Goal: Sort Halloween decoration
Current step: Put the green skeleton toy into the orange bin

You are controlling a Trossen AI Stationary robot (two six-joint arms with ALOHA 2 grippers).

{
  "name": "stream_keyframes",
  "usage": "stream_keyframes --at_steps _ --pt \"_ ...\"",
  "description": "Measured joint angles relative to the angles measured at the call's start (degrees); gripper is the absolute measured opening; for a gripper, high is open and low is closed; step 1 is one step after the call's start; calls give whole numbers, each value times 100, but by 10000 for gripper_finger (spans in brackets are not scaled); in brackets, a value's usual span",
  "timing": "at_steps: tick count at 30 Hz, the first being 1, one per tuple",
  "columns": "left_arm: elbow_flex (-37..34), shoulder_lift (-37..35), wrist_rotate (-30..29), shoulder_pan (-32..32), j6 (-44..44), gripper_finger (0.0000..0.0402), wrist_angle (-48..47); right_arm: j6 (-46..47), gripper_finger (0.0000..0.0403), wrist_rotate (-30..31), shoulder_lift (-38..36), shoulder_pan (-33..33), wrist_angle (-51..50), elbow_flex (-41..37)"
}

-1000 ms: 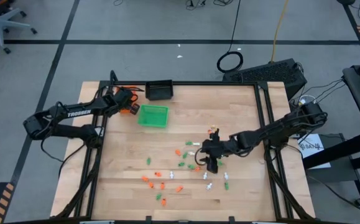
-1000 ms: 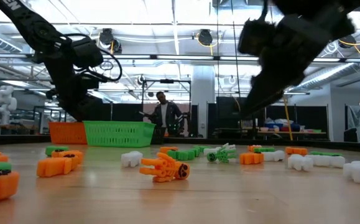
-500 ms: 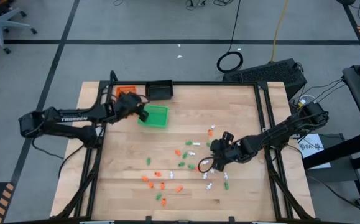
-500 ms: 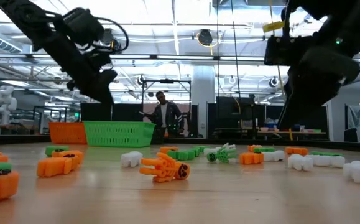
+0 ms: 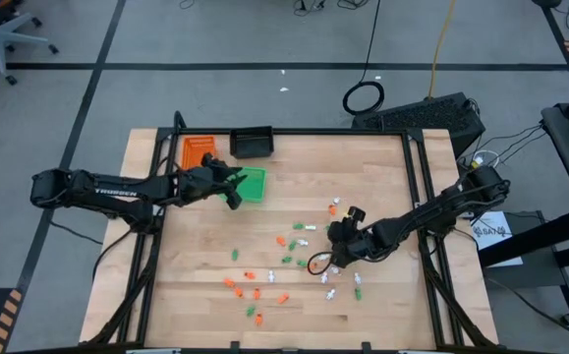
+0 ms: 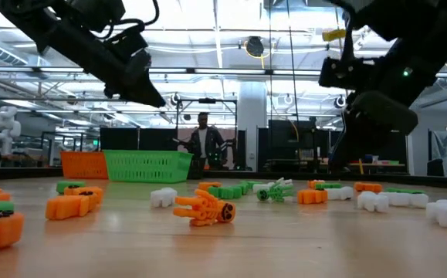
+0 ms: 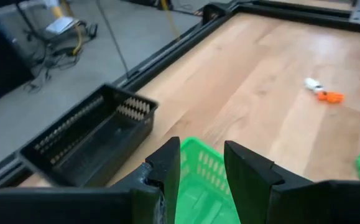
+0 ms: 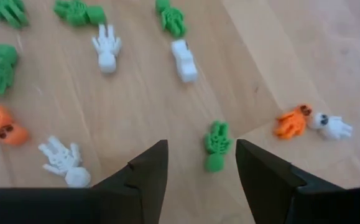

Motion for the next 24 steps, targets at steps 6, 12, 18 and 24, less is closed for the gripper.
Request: stream_keyframes --at_steps 6,12,18,24 --pt "0 0 2 -206 242 125 10 -60 141 -9 149 -4 -42 -60" --pt "0 0 2 -274 247 125 25 -49 126 -24 149 -219 530 -497" --pt "0 0 0 -290 247 125 25 18 125 -354 123 -429 1666 -979" --pt "0 0 2 -292 247 125 25 251 111 -456 125 -498 1840 -1095"
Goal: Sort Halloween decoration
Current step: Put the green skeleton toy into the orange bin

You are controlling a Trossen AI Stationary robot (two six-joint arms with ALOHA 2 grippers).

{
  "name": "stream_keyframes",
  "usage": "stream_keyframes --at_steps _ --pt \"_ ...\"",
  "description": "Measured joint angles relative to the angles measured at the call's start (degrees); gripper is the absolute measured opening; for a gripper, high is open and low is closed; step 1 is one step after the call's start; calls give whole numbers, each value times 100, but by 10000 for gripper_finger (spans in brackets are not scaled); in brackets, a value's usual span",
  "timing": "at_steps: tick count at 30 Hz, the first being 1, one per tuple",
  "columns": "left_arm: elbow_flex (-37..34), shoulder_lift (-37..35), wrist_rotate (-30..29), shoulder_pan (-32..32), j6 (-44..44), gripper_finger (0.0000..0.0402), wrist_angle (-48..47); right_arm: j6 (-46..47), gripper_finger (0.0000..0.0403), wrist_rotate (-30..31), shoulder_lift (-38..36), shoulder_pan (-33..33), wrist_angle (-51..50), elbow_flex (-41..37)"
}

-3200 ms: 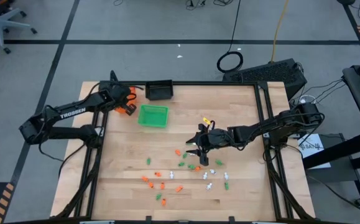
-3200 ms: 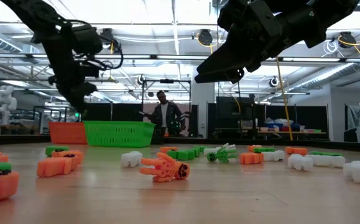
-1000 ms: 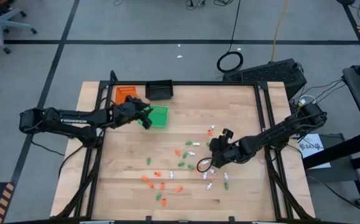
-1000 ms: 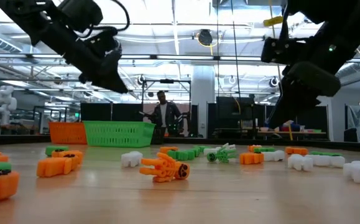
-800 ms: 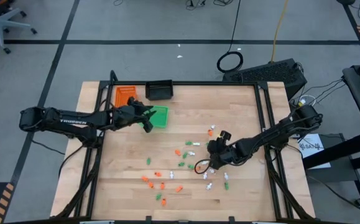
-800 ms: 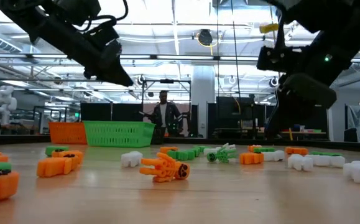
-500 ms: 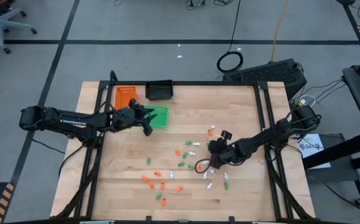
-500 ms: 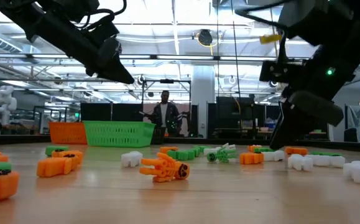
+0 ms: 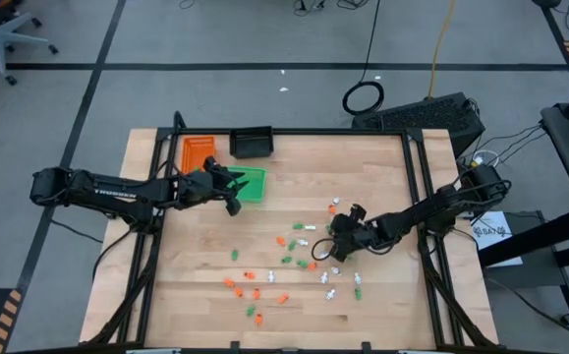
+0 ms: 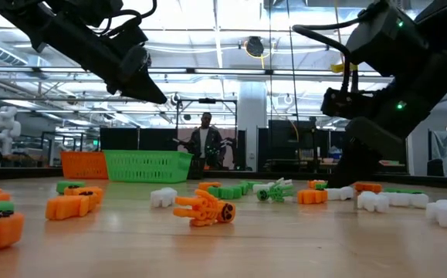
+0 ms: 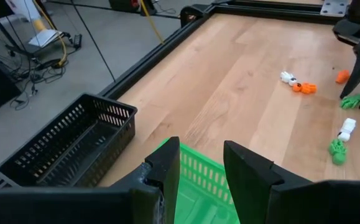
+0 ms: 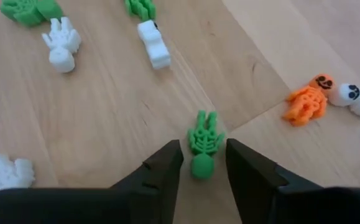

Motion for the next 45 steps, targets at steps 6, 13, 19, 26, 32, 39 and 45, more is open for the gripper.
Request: stream_keyframes --at_steps 6,13,19,26,32,39,45 --pt "0 0 9 0 0 125 0 1 35 -25 7 5 8 0" --pt "0 1 331 -2 -9 125 191 -9 15 70 15 146 225 -17" --pt "0 2 382 0 -3 125 249 -207 4 102 43 443 352 219" --pt "0 3 405 0 -7 125 245 -936 4 174 26 554 913 554" --pt "0 4 671 0 -1 125 249 -1509 4 247 20 544 942 916" --pt "0 4 733 -39 -2 125 361 -2577 4 306 17 542 944 1522" --pt "0 4 910 -237 187 125 476 -3742 4 804 11 542 874 1892"
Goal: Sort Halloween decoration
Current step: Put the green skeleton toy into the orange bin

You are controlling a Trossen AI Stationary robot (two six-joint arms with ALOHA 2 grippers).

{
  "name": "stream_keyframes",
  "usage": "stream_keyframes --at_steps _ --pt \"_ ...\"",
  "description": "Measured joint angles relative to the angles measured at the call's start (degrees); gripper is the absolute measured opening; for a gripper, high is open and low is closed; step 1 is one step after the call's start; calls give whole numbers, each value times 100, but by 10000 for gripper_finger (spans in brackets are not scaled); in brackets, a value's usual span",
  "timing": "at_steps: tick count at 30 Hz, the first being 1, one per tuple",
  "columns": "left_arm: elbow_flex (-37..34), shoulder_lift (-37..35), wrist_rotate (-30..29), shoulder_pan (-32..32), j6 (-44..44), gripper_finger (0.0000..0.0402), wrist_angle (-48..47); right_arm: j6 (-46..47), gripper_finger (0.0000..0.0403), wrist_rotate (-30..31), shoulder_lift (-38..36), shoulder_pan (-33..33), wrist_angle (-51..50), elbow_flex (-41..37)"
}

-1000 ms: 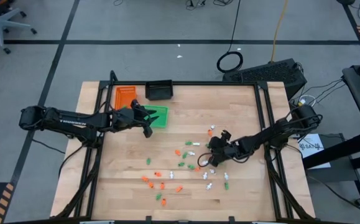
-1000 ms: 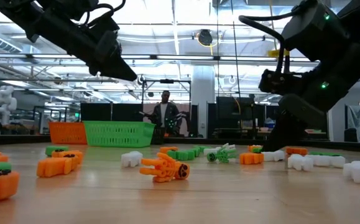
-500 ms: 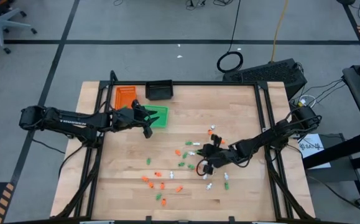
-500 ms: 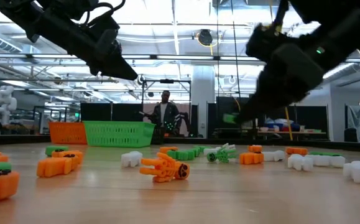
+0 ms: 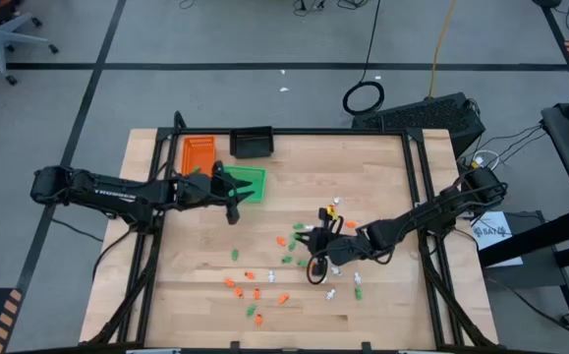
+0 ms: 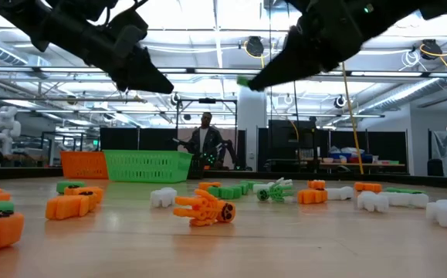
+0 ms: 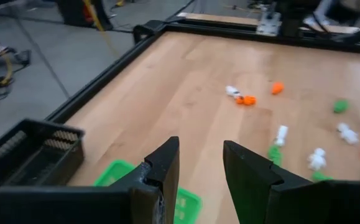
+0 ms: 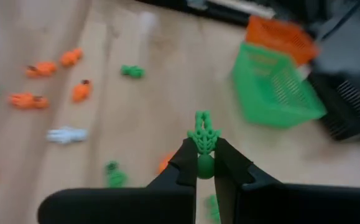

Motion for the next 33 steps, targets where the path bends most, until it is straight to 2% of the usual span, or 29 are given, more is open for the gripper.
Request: stream_keyframes --at_steps 7,13,19,29,33 --pt "0 0 289 -343 468 125 390 -1561 4 1059 -2 1 30 204" --pt "0 0 467 -620 826 125 607 -2182 4 1624 -4 2 55 206" --pt "0 0 474 -719 915 125 674 -2078 4 1612 -4 7 66 206" --pt "0 0 472 -716 1002 125 651 -1243 10 1561 -4 77 64 206" --pt "0 35 467 -716 594 125 613 -707 19 1496 -4 74 60 206"
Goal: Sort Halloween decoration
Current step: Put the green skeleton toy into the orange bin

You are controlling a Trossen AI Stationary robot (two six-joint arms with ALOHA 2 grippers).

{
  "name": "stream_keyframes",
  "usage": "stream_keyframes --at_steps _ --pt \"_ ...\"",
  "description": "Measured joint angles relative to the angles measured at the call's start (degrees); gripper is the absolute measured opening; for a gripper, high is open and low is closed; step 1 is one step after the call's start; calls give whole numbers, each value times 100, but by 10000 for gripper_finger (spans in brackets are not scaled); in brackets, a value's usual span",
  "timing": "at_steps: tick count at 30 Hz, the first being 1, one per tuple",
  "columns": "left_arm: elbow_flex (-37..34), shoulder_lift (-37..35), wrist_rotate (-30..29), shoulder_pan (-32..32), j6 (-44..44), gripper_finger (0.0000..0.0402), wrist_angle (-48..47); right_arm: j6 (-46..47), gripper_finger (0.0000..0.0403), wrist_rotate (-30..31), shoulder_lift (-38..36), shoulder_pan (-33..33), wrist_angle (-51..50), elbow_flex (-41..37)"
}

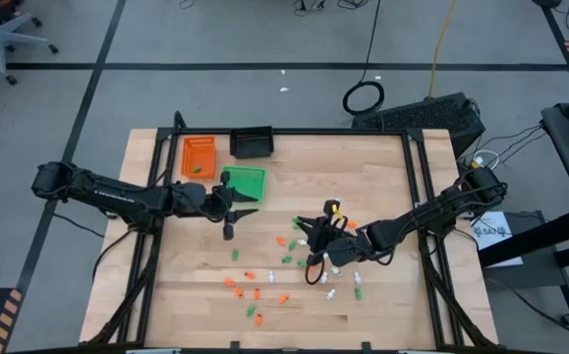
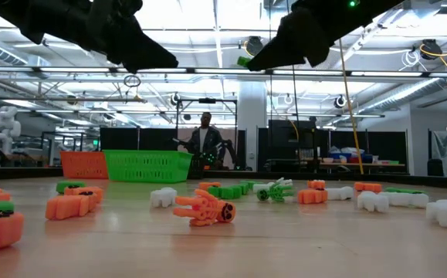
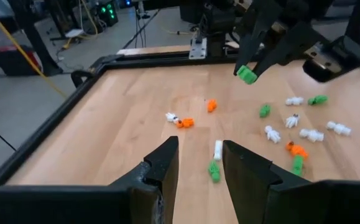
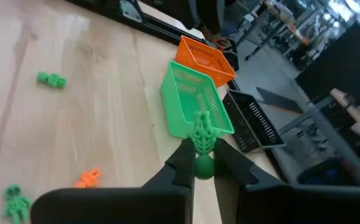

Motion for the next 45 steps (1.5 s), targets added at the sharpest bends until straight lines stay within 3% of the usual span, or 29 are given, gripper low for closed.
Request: stream_keyframes --at_steps 17,23,32,38,42,45 --pt "-2 38 29 -212 1041 125 168 1861 19 -2015 0 -421 -13 -2" --pt "-2 398 35 -765 2731 125 617 2254 19 -2640 21 -609 28 -2" --pt "-2 1540 -210 -1570 5464 125 1905 2310 19 -2817 76 -616 136 -4" --pt "319 2316 -503 -1598 6320 125 2468 2312 19 -2965 76 -616 253 -4" --pt "640 2704 -964 -1593 6620 125 2464 2427 19 -3021 76 -605 291 -4" --pt "783 2932 -981 -1591 6925 125 2455 2499 19 -3223 76 -605 314 -4"
